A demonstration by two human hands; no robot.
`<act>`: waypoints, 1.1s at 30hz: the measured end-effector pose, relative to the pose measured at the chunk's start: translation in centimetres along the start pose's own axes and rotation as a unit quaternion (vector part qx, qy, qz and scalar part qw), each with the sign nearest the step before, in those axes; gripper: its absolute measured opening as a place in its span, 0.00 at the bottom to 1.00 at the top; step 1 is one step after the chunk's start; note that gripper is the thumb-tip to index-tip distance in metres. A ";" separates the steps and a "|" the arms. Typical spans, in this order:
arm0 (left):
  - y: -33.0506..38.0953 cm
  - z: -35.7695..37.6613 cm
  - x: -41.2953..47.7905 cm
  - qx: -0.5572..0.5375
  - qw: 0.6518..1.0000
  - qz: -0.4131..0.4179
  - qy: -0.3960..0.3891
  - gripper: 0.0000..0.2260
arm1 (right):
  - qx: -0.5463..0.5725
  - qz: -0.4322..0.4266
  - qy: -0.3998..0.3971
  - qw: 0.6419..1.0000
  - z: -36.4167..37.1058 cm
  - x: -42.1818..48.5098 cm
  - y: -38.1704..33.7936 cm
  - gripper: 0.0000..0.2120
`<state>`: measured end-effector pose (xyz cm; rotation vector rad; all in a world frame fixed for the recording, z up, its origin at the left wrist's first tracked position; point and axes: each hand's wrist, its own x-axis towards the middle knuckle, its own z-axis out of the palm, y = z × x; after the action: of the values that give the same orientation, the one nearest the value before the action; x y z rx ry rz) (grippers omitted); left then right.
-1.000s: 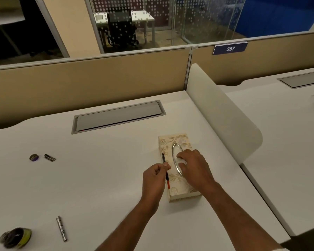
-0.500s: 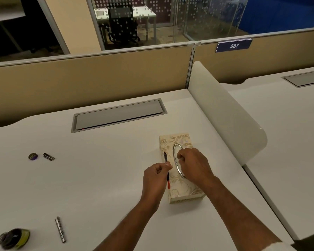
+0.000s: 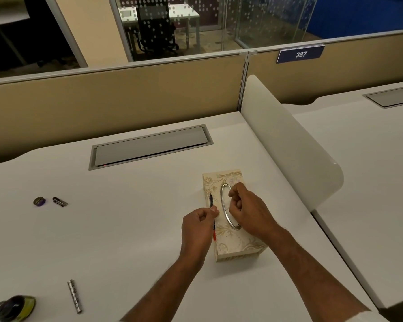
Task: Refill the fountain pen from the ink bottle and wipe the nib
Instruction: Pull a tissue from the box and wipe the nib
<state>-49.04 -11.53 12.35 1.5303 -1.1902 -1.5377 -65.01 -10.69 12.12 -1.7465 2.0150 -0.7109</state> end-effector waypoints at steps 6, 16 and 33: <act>-0.1 0.2 0.2 0.005 1.000 -0.006 0.015 0.09 | -0.117 0.001 0.031 0.993 0.9 -0.6 -0.5 0.10; -0.4 0.5 0.2 0.030 0.999 0.008 0.038 0.09 | -0.084 0.022 0.075 0.993 1.9 -0.7 -0.6 0.06; -0.8 0.8 0.5 0.037 0.998 0.025 0.043 0.09 | -0.088 0.043 0.036 0.995 1.9 -0.3 -0.6 0.07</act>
<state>-49.77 -11.53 11.33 1.5861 -1.2383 -1.3943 -63.37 -10.67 10.97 -1.7382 2.2467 -0.5923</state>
